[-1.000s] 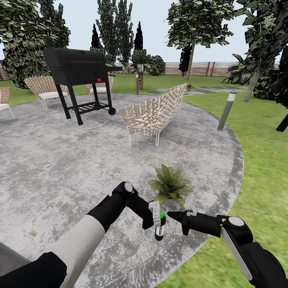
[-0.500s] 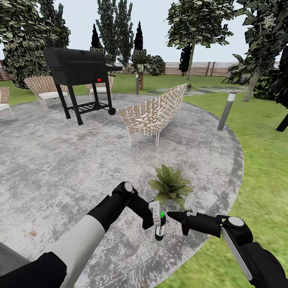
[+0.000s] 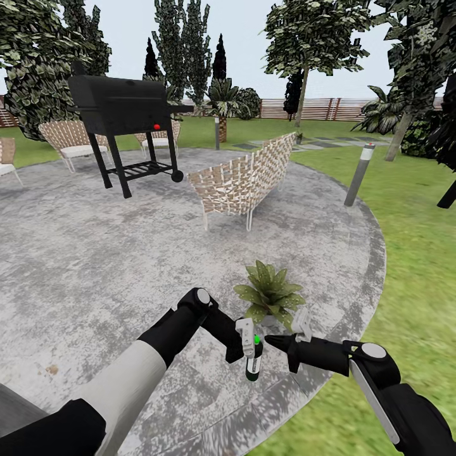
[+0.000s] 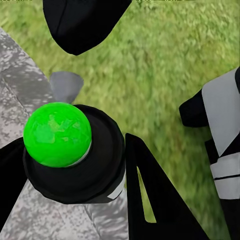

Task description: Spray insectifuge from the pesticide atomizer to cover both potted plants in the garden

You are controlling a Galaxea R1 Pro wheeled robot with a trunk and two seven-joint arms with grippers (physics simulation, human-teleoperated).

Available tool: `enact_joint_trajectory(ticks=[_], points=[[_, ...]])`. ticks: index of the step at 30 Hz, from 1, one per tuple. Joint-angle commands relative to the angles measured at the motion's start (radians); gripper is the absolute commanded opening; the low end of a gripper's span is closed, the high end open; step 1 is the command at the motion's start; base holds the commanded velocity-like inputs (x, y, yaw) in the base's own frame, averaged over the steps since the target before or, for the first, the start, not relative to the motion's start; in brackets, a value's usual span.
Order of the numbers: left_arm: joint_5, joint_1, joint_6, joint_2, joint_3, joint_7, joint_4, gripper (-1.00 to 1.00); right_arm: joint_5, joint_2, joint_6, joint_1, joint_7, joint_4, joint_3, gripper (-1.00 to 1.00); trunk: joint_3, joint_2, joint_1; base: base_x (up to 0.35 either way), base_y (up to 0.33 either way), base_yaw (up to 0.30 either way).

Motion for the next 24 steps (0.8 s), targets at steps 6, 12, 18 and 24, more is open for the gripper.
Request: enact_joint_trajectory(ticks=[6,12,18,24], points=[[0.043,0.000,0.009,0.000,0.000,-0.001,-0.001,-1.00,-0.008,-0.001,0.008,-0.001,-0.001,0.000,0.001,-1.00,-0.001,0.000,0.000,0.000,0.000,0.000],[0.044,0.000,0.009,0.000,0.000,-0.001,-0.001,-1.00,-0.008,-0.001,0.008,-0.001,-0.001,0.000,0.001,-1.00,-0.001,0.000,0.000,0.000,0.000,0.000],[0.043,0.000,0.009,0.000,0.000,0.002,0.002,-1.00,-0.008,-0.001,0.008,-0.001,-0.001,0.000,0.002,-1.00,-0.001,0.000,0.000,0.000,0.000,0.000],[0.032,0.000,0.004,0.000,-0.001,0.039,0.024,-1.00,-0.009,-0.001,0.008,-0.001,-0.001,0.000,0.004,-1.00,-0.001,0.000,0.000,0.000,0.000,0.000]])
